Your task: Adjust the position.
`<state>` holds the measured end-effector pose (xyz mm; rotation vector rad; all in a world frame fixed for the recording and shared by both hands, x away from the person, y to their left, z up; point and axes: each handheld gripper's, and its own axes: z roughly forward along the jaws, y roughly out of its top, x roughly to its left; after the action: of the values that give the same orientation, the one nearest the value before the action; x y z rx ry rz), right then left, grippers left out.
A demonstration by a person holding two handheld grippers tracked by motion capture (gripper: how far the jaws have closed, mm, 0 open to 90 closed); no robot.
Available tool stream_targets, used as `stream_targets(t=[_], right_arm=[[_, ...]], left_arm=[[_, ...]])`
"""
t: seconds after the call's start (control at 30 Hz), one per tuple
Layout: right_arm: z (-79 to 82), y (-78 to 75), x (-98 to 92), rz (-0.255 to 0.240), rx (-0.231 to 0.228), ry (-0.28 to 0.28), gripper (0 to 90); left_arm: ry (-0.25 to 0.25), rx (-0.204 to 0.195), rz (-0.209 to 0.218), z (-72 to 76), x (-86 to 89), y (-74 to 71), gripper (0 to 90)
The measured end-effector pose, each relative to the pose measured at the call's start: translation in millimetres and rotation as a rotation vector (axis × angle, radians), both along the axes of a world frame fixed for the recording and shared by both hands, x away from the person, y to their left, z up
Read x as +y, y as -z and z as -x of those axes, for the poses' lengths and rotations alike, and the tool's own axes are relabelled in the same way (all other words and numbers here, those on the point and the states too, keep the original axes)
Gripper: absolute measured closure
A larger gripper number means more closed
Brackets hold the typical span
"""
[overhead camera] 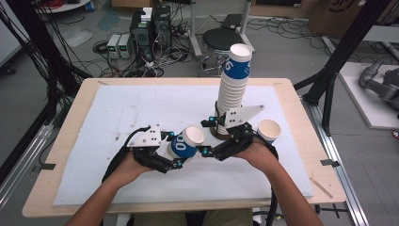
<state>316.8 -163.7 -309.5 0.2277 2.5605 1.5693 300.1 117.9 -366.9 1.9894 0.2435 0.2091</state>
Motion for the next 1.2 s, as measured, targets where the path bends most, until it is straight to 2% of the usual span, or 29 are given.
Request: stream_targets(t=[0.13,0.4,0.63,0.87,1.0,1.2], right_arm=[[0.2,0.0,3.4,0.037,-0.009,-0.036,20.3],[0.2,0.2,16.2,0.143,-0.024,-0.111,20.3],[-1.3,3.0,24.5,0.211,-0.019,-0.159,20.3],[0.0,8.3,34.7,0.308,-0.030,-0.203,20.8],[-0.8,10.7,35.8,0.343,-0.015,-0.219,26.9],[-2.2,12.2,34.7,0.350,0.004,-0.243,28.9]], left_arm=[[0.039,0.008,-0.066,-0.1,-2.5,-4.4,24.9],[0.077,0.016,-0.136,-1.2,-8.8,-7.7,24.9],[0.103,0.035,-0.167,-1.0,-12.8,-4.5,24.9],[0.123,0.051,-0.188,-0.8,-16.6,-1.2,24.9],[0.134,0.060,-0.204,0.3,-18.4,0.8,24.8],[0.145,0.068,-0.203,1.0,-19.1,2.5,24.0]])
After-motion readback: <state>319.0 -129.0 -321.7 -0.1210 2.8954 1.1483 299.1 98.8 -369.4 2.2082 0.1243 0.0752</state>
